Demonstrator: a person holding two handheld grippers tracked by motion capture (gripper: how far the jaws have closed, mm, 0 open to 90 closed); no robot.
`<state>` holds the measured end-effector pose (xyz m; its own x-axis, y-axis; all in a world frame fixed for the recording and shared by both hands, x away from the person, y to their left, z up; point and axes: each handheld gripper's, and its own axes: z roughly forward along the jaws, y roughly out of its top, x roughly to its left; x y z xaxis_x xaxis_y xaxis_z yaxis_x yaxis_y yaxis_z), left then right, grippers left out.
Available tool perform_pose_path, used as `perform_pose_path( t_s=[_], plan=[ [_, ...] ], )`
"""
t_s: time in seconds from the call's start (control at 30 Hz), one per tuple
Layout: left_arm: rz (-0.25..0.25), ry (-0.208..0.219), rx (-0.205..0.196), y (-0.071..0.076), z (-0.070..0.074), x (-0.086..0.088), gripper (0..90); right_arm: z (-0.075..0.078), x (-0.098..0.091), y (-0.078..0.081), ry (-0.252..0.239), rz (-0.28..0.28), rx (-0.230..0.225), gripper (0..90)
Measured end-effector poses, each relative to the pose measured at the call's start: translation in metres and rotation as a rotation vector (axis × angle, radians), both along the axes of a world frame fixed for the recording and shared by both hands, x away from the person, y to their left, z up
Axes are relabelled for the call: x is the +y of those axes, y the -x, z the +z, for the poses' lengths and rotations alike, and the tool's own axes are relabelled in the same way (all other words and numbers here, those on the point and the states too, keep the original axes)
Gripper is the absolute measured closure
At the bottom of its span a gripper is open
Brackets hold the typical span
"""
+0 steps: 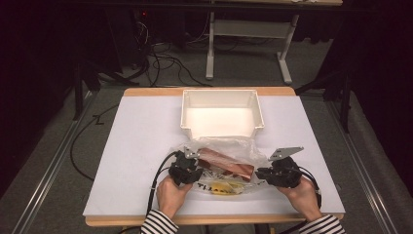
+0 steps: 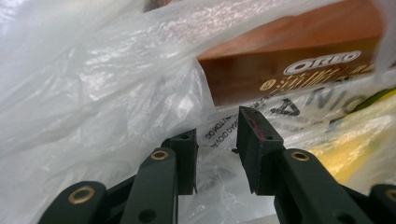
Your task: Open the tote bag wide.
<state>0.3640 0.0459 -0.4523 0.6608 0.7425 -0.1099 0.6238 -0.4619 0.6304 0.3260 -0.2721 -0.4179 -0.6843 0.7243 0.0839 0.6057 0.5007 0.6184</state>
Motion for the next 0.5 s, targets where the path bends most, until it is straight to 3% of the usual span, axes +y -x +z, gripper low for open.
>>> perform_pose_path(
  t_s=[0.27, 0.5],
  plan=[
    [-0.002, 0.000, -0.014, 0.001, 0.002, -0.002, 69.3, 0.014, 0.022, -0.012, 0.013, 0.025, -0.051, 78.9],
    [0.004, 0.009, -0.041, 0.000, 0.009, -0.002, 71.2, 0.016, 0.040, -0.031, 0.028, 0.017, -0.073, 79.4]
  ],
)
